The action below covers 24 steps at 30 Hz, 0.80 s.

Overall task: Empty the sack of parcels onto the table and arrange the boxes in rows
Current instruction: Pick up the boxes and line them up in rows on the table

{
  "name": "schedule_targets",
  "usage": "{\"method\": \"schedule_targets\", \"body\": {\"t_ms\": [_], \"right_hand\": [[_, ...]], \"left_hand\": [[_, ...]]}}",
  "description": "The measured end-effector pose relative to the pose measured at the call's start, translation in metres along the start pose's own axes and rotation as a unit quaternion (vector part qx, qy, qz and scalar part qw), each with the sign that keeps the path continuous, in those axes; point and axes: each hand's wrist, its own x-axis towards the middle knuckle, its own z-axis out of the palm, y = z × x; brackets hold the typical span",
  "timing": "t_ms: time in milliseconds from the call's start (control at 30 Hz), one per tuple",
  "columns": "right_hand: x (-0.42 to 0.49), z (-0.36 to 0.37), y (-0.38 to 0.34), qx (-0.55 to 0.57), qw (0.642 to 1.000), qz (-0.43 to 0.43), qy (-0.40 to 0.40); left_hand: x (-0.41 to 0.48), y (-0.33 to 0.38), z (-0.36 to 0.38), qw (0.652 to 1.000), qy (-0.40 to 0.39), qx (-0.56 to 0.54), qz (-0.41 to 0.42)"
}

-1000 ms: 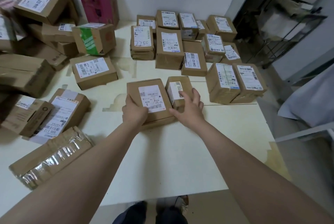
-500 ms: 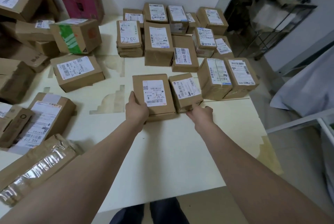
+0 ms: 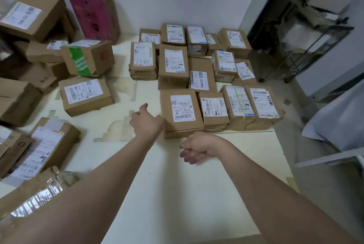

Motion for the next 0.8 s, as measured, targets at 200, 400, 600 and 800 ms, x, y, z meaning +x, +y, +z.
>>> {"method": "schedule_targets", "body": {"t_ms": [200,400,600,800], "right_hand": [[0.013,0.048,-0.072,-0.010,0.994,-0.112,-0.007],[0.036,0.112,-0.135,0.041,0.993,-0.110,0.003],[0.074,0.174,-0.200,0.145,0.980,-0.093,0.096],[0.098,0.183,-0.233,0.112,0.949,-0.041,0.291]], "left_hand": [[0.051,-0.018,-0.076,0.994,0.093,0.044,-0.020],[0.126,-0.067,-0.165,0.991,0.098,0.085,-0.012],[0.198,-0.085,-0.221,0.983,-0.015,0.168,0.068],[0.202,-0.083,-0.215,0.968,-0.079,0.209,0.112]]}}
